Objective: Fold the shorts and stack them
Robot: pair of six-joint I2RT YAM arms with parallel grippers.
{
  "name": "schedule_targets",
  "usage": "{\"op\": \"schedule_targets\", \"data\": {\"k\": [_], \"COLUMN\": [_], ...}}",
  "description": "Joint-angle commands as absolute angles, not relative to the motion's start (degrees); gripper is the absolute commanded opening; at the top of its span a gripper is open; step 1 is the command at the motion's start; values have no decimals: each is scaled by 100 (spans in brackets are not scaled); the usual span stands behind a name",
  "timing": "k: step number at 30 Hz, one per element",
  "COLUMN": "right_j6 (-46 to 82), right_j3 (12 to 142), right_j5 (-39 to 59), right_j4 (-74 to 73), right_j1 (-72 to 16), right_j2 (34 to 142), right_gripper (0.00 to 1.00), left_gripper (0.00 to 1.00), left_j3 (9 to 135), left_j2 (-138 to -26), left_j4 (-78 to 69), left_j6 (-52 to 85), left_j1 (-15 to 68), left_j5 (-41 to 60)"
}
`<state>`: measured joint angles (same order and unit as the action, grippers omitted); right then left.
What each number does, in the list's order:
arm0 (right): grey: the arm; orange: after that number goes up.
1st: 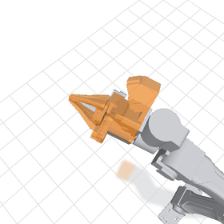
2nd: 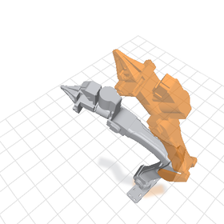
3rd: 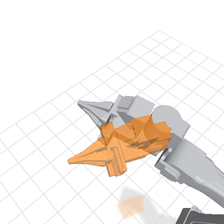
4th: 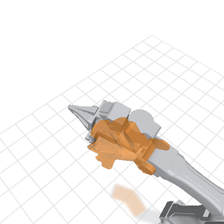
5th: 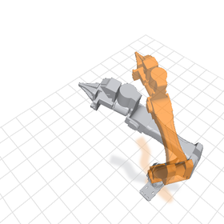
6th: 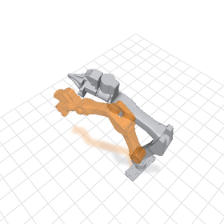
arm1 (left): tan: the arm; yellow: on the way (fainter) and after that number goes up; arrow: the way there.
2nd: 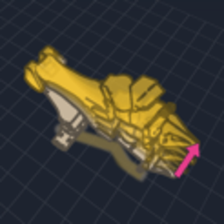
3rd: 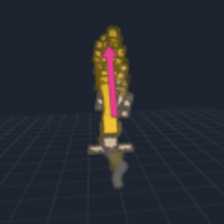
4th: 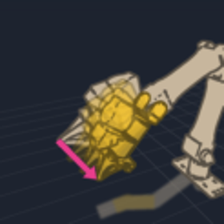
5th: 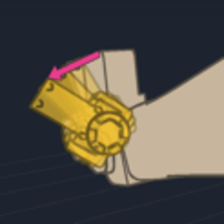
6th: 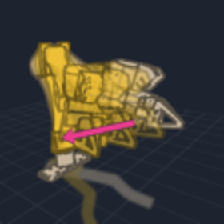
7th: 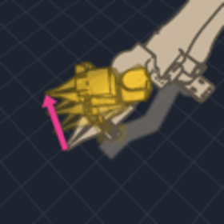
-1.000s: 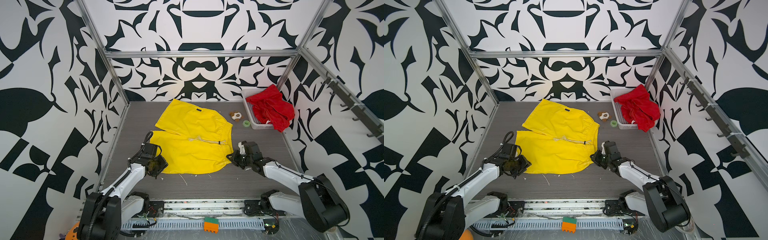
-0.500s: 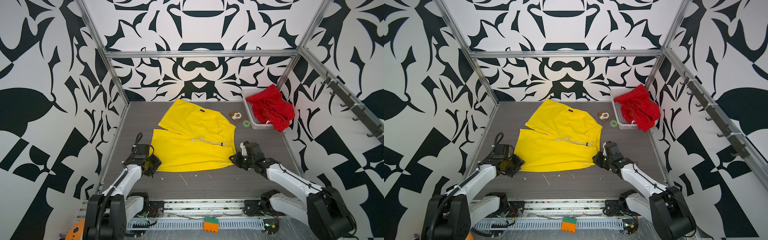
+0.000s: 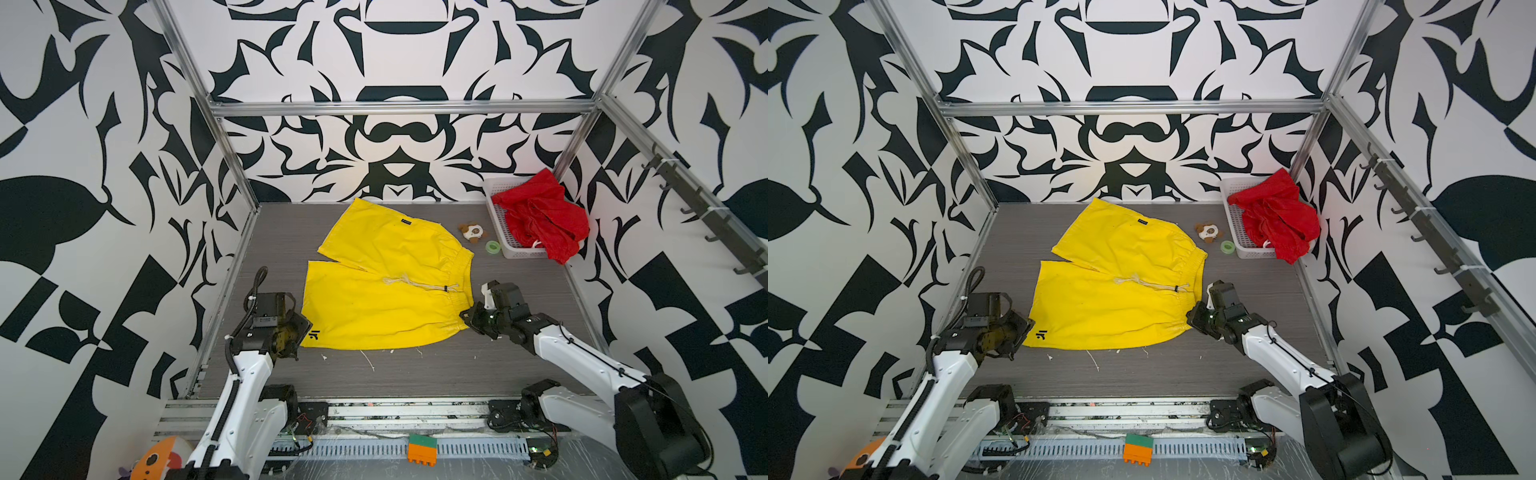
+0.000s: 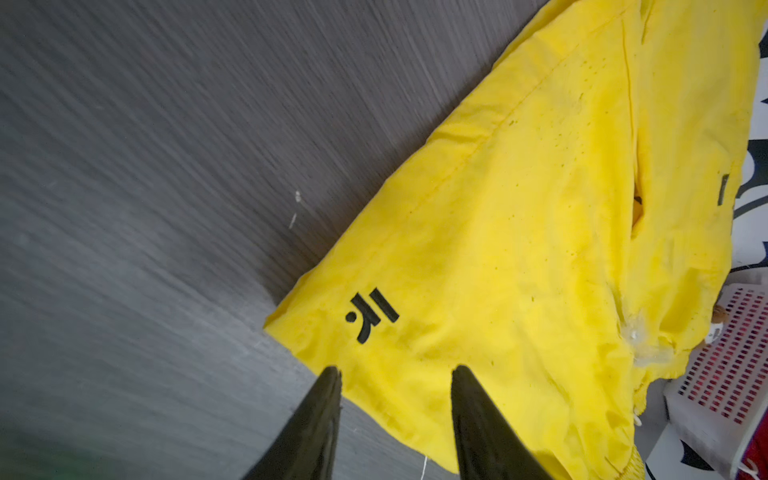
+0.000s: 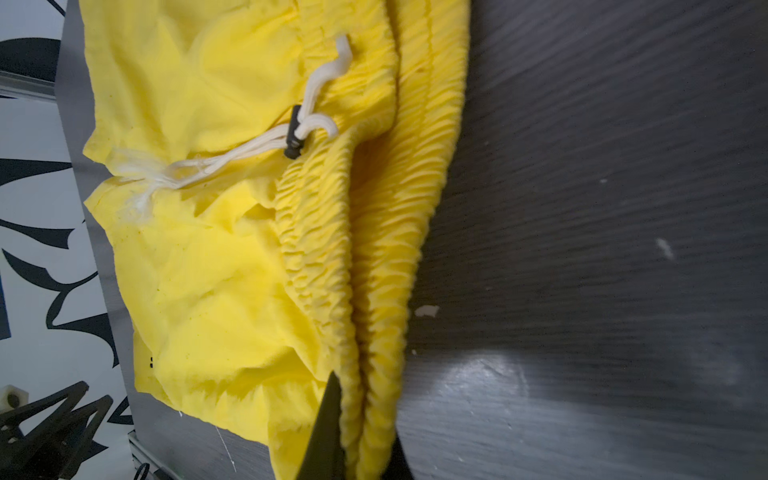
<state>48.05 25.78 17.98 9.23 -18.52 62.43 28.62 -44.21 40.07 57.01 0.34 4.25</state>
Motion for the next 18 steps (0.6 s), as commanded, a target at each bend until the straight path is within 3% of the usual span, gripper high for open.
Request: {"op": "schedule_targets", "data": {"k": [1, 6, 18], "right_j6": [4720, 4733, 4746], "right_j3": [2814, 2795, 2725], "right_j5": [1870, 1894, 1925], "right_j4": [861, 853, 852], "right_j1": [-1855, -1855, -1854], "right_j2": [6205, 6170, 6047], "right_gripper": [4, 4, 4], "left_gripper": [43, 41, 44], "left_j3": [2820, 2828, 2923], "left_j2": [-4333, -4689, -5743], "left_j4": [5011, 5146, 4290], "left_j6": [6586, 7091, 6684], "left_j1": [13, 12, 14], "left_j5": [226, -103, -360]}}
